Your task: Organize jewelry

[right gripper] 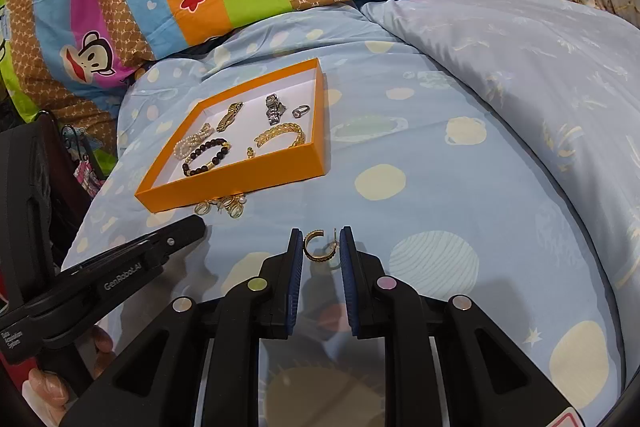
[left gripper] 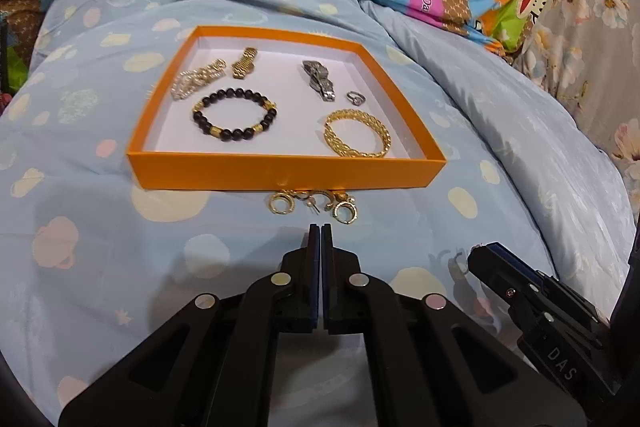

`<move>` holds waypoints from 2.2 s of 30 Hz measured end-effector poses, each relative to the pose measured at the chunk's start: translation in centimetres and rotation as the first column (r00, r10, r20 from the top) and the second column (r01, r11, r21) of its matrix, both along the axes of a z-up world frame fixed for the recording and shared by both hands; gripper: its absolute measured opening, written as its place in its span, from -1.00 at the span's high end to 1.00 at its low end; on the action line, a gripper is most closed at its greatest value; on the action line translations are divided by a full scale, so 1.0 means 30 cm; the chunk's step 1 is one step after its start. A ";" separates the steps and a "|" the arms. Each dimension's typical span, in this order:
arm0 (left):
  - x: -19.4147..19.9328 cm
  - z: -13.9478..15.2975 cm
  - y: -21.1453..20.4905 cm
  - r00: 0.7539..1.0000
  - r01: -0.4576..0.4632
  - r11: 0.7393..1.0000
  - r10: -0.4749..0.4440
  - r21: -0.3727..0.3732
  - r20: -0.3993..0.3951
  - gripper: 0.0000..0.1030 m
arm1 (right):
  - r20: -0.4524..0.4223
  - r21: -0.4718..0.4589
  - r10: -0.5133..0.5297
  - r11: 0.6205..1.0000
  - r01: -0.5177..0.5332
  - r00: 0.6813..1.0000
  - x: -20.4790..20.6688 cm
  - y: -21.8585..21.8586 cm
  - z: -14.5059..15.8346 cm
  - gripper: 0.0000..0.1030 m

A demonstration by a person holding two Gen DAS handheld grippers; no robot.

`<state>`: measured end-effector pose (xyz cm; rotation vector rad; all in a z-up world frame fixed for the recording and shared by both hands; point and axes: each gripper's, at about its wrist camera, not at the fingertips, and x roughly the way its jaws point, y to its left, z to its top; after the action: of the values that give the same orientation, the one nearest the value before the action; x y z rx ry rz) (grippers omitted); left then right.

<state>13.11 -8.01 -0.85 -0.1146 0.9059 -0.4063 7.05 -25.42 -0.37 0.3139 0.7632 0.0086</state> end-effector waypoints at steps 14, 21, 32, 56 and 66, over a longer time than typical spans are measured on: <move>0.055 -0.002 -0.113 0.999 0.010 0.995 -0.014 0.099 0.040 0.18 | 0.001 0.016 -0.003 1.000 0.003 1.000 -0.003 -0.007 -0.001 0.65; 0.061 -0.002 -0.088 0.999 -0.008 0.995 0.004 0.096 0.044 0.57 | 0.000 0.017 -0.003 1.000 0.003 1.000 -0.005 -0.007 0.000 0.65; -0.007 -0.011 -0.014 1.000 0.007 0.999 -0.007 0.051 -0.002 1.00 | 0.003 0.015 -0.002 1.000 0.002 1.000 -0.005 -0.006 0.005 0.65; 0.067 0.007 -0.119 0.999 -0.022 0.996 0.019 0.088 0.041 0.06 | 0.014 0.025 0.006 1.000 -0.006 1.000 -0.012 -0.006 0.006 0.65; 0.123 -0.013 -0.076 0.999 -0.034 0.996 0.033 0.078 0.017 0.35 | 0.015 0.030 0.010 0.999 -0.010 1.000 -0.013 -0.004 0.006 0.65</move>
<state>16.81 -10.28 -1.25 -0.0551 0.9025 -0.3394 6.65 -25.54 -0.20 0.3388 0.7506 0.0319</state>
